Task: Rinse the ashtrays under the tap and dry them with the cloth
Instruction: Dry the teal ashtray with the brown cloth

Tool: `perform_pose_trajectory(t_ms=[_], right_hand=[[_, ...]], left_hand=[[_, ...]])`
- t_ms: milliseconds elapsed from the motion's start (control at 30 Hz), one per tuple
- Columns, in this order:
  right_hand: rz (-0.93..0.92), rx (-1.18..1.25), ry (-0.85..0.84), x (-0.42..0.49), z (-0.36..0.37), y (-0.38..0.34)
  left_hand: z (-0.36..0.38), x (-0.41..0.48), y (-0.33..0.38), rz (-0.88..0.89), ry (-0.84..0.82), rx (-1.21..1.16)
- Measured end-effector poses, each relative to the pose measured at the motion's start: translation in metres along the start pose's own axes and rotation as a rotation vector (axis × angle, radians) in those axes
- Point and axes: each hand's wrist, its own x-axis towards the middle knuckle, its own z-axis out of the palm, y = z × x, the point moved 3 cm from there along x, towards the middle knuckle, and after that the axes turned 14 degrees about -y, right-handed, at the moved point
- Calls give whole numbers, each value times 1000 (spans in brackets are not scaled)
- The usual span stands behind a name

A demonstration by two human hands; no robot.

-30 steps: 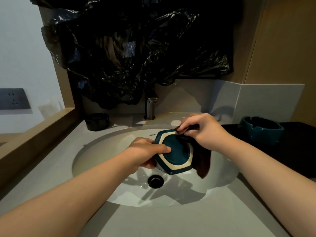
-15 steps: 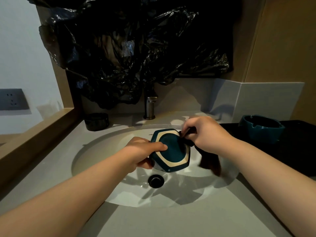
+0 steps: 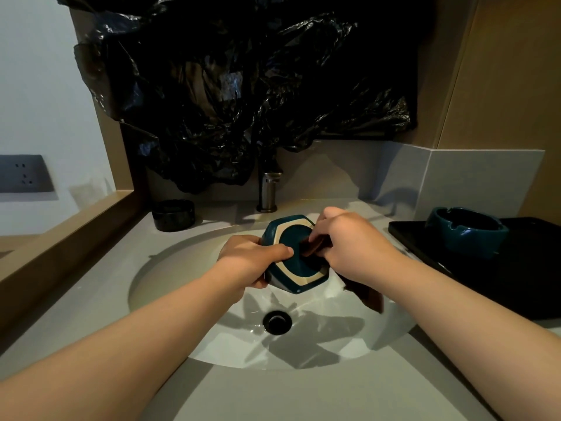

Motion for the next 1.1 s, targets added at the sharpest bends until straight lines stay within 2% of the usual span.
perform_pose_trajectory(t_ms=[100, 200, 267, 400, 500, 633, 833, 900, 1033, 1100], right_hand=[[-71, 90, 39, -4, 6, -2], [-151, 148, -28, -8, 10, -6], [-140, 131, -50, -8, 4, -3], [-41, 215, 109, -5, -13, 19], [76, 421, 221, 1, -12, 38], [127, 789, 308, 5, -4, 45], [184, 944, 251, 11, 3, 51], [207, 967, 185, 11, 6, 54], [309, 836, -74, 14, 19, 56], [375, 964, -51, 12, 14, 60]], left_hand=[[-4, 1, 0, 20, 57, -45], [-4, 1, -2, 23, 60, -80], [-3, 1, -2, 15, 35, -94], [3, 1, 0, 8, -82, -76], [6, 0, 1, 18, -122, -43], [4, 1, 1, 47, -140, -56], [8, -2, 3, 69, -188, -28], [5, -3, 3, 69, -146, -88], [-4, -2, 10, 121, -44, -352], [-11, 0, 15, 211, 89, -186]])
